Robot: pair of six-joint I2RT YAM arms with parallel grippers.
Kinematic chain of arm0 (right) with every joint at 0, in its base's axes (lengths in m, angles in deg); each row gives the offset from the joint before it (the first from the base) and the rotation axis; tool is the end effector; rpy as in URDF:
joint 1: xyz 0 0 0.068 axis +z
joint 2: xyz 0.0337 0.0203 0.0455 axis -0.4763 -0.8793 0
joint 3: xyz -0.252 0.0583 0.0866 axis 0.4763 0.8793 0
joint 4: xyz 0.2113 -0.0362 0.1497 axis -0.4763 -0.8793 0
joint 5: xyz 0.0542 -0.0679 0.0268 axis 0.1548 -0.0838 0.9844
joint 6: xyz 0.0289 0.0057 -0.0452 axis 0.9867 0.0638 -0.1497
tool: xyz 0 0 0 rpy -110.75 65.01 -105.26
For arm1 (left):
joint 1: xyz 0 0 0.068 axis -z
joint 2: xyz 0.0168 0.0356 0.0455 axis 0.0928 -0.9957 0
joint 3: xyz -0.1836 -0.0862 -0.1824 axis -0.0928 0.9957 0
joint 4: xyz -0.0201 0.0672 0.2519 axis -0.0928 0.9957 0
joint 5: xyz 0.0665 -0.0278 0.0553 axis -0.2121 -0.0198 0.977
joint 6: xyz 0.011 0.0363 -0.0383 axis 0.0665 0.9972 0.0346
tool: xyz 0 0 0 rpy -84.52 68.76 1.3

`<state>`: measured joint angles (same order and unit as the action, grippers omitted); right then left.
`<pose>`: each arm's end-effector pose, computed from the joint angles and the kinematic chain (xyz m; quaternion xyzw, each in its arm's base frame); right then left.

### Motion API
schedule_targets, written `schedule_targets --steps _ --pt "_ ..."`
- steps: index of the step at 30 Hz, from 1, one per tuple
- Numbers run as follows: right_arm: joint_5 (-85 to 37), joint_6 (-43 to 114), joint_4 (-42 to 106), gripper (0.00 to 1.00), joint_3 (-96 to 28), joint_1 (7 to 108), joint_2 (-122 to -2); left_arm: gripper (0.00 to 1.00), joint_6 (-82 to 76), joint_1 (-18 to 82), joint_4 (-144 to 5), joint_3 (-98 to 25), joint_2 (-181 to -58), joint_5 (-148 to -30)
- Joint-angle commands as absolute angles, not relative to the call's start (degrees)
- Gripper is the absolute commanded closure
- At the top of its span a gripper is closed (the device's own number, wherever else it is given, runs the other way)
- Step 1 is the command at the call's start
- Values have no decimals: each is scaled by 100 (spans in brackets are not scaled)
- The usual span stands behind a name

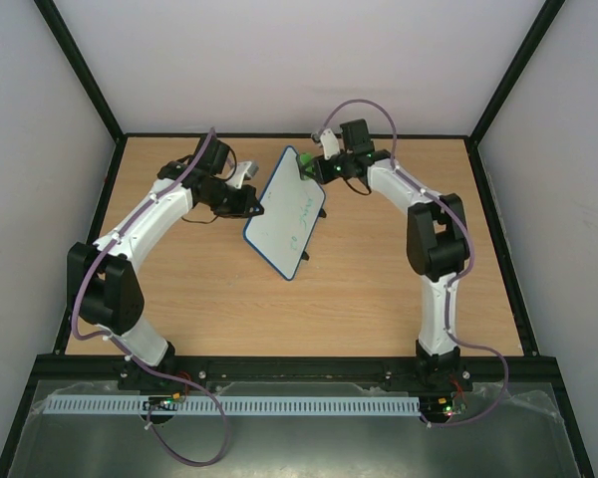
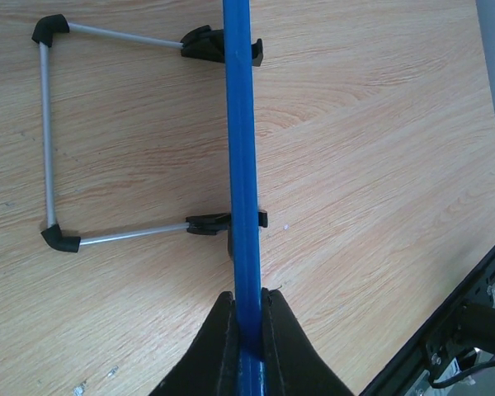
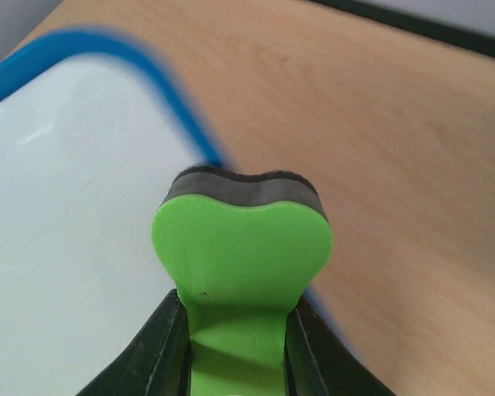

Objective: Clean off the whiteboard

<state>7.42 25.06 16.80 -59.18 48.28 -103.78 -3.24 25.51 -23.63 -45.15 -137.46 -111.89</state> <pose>0.4564 0.1886 0.2365 -0.3178 0.7984 0.3556 0.3676 0.3196 -0.1372 0.2936 0.1415 0.9143 -0.3252 0.1954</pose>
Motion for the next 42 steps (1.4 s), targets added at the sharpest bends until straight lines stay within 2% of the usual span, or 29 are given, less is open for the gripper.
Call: schedule_targets --steps 1,13,15,19,22,27,30,34,37,42 --pt "1286 2254 1579 98 -5080 5568 -9816 97 142 2813 -1957 -4420 -14044 -11616" --pt "1238 2205 2025 98 -2936 6511 -8301 96 64 2689 -2122 -4861 -14237 -11262" --pt "1195 2168 1884 98 -2804 6505 -8082 87 11 2650 -2178 -4973 -14258 -11045" --pt "1154 2086 1787 98 -2395 6380 -7481 57 -213 2558 -2502 -5027 -13979 -10544" --pt "1173 1987 1705 98 -2082 6209 -7042 46 -546 2563 -3011 -4755 -13199 -9965" --pt "876 1489 1821 98 -1348 6022 -6381 39 -1393 2706 -4084 -3260 -11490 -8873" --pt "671 1283 2139 98 -886 5966 -6148 40 -2065 3046 -5046 -1701 -10332 -8335" --pt "549 1378 2717 98 -417 5965 -6060 45 -2755 4002 -6158 -83 -9091 -7454" --pt "461 1710 3325 98 -68 5965 -6036 45 -2769 4737 -6794 550 -8920 -6930" --pt "341 1862 3831 98 47 5978 -6196 42 -2782 5498 -7805 957 -9584 -6295"
